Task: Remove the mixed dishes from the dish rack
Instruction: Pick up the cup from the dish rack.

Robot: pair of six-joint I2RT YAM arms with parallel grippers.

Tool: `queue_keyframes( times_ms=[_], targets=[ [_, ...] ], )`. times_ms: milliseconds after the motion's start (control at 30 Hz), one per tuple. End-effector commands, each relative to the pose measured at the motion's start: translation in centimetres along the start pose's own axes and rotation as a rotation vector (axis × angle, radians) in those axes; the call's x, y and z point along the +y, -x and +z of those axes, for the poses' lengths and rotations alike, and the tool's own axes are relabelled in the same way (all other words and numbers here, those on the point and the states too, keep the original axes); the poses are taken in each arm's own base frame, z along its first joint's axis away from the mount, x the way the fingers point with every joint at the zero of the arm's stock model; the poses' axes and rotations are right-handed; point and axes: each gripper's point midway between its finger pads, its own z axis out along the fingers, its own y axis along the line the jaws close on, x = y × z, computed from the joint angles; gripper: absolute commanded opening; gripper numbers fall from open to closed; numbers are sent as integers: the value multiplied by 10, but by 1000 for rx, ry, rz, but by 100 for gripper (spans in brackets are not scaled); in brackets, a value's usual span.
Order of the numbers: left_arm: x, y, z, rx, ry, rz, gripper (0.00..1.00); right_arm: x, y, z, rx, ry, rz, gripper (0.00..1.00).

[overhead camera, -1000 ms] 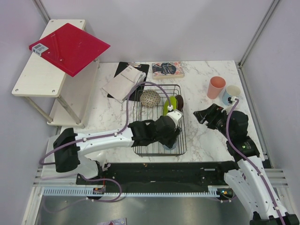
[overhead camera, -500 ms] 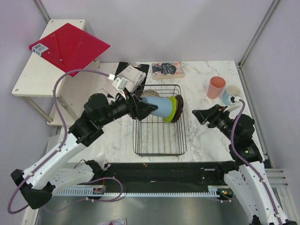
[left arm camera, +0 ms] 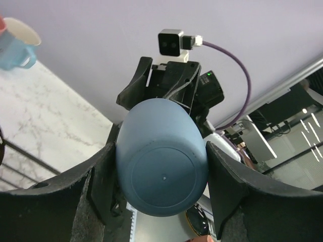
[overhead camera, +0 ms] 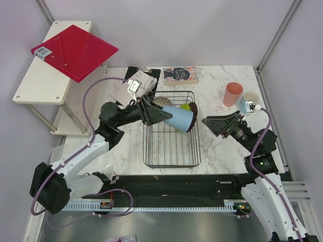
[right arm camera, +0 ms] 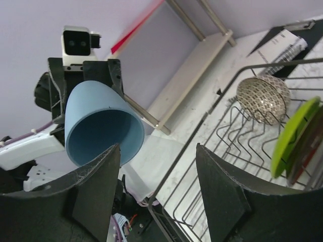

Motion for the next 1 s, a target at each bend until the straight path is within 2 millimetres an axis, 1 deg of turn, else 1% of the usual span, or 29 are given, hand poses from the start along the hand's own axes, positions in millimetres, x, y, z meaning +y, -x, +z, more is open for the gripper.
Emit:
queue_keyframes(
  times_ms=[0, 100, 167, 200, 267, 300, 367, 400, 433, 500, 600, 633, 700, 733, 767, 833, 867, 900, 933, 967],
  targets=[
    [-42, 23, 6, -37, -181, 37, 2, 30, 7, 2, -10, 145, -21, 69],
    [-41, 25, 9, -38, -202, 2, 2, 31, 7, 5, -9, 158, -13, 69],
    [-36, 24, 11, -40, -210, -6, 2, 38, 11, 7, -19, 186, -11, 69],
    [-34, 24, 11, -43, -209, -16, 2, 35, 10, 11, -11, 181, 8, 69],
    [-31, 24, 12, -50, -206, -22, 2, 41, 11, 16, -6, 210, 6, 69],
    [-28, 23, 12, -52, -202, -24, 2, 41, 12, 21, -6, 208, 7, 69],
    [-27, 23, 13, -51, -199, -26, 2, 49, 11, 25, 1, 232, 2, 69],
    [-26, 23, 13, -49, -199, -26, 2, 48, 11, 31, 8, 229, 2, 69],
    [-26, 23, 13, -49, -199, -26, 2, 52, 6, 35, 21, 237, -9, 69],
    [-25, 23, 15, -47, -202, -29, 2, 50, 0, 45, 46, 226, -5, 69],
    [-25, 23, 16, -41, -209, -38, 2, 52, -11, 60, 64, 222, -20, 69],
    [-24, 22, 16, -39, -208, -44, 2, 57, -16, 65, 77, 231, -34, 68],
    [-22, 20, 15, -37, -210, -51, 2, 58, -19, 78, 91, 215, -51, 67],
    [-22, 19, 14, -37, -210, -54, 2, 60, -22, 81, 101, 213, -57, 66],
    [-23, 18, 14, -35, -210, -55, 2, 55, -22, 85, 92, 181, -72, 62],
    [-25, 17, 11, -31, -207, -51, 2, 51, -17, 86, 66, 150, -77, 56],
    [-25, 16, 10, -33, -202, -37, 2, 47, -17, 84, 59, 126, -76, 49],
    [-24, 15, 9, -27, -193, -33, 2, 43, -10, 82, 22, 94, -86, 46],
    [-26, 15, 8, -26, -183, -31, 2, 41, -8, 80, 14, 76, -89, 43],
    [-24, 14, 7, -25, -174, -16, 2, 37, -9, 77, 14, 54, -88, 36]
  ],
)
